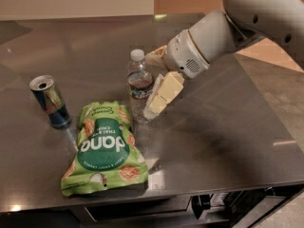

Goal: Move water bottle near green rice chip bag

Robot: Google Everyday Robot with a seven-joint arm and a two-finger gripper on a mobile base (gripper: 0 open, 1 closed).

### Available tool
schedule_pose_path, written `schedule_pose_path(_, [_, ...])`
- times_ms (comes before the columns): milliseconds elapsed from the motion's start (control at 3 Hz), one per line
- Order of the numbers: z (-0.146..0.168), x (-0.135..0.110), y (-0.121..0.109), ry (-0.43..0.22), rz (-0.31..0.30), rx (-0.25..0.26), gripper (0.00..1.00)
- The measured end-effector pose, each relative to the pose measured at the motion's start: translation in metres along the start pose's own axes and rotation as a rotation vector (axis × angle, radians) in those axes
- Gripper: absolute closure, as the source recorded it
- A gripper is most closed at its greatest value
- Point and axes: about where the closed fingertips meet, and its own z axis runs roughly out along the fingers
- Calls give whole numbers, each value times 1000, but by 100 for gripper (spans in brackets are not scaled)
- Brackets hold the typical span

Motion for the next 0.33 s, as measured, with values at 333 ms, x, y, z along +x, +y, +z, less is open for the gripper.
schedule_pose_path(333, [0, 0, 0, 0, 0, 0, 0])
